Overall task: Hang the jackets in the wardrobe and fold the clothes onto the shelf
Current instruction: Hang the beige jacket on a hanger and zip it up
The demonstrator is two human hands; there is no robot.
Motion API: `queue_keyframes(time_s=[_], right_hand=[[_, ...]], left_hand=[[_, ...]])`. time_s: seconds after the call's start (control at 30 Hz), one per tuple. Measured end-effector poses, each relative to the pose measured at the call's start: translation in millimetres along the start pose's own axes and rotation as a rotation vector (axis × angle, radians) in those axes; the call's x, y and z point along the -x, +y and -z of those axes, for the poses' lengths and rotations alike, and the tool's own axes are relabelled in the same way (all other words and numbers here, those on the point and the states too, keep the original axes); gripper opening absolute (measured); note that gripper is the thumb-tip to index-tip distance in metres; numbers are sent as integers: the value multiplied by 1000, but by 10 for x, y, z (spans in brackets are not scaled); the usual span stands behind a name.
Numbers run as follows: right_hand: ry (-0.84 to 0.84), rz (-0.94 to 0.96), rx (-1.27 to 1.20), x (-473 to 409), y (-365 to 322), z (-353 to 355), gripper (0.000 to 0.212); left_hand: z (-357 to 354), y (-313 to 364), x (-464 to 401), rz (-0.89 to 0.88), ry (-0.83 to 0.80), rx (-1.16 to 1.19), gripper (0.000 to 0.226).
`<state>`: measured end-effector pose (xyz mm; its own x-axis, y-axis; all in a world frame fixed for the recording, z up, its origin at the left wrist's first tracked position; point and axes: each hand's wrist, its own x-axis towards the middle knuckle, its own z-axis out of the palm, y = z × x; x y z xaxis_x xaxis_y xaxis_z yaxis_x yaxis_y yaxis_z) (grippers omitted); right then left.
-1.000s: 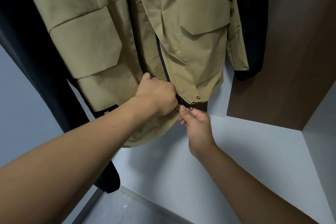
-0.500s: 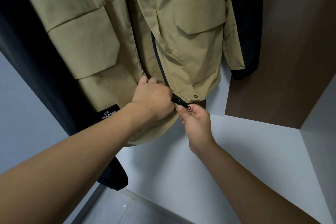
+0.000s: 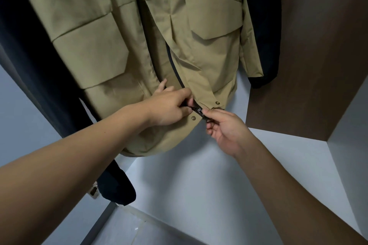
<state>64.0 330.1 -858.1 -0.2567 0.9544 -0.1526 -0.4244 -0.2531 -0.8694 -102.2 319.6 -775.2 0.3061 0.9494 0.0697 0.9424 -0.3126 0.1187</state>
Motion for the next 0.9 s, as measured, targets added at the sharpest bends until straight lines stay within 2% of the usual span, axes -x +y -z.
queue_keyframes(time_s=[0.13,0.27,0.37,0.63,0.9], right_hand=[[-32,-43,68,-6,-38,23,19],[-58,-93,109,0,-32,23,22],[-59,-102,115,-2,-40,27,23],[-17,-80,53,-8,-53,-14,24],[-20,-89,-68,27,-15,-69,21]], left_hand=[[15,21,-2,62,57,79,6],[8,43,0,105,-22,94,18],[15,47,-2,112,-40,72,12],[-7,151,18,94,68,-2,13],[-52,175,57,89,122,53,8]])
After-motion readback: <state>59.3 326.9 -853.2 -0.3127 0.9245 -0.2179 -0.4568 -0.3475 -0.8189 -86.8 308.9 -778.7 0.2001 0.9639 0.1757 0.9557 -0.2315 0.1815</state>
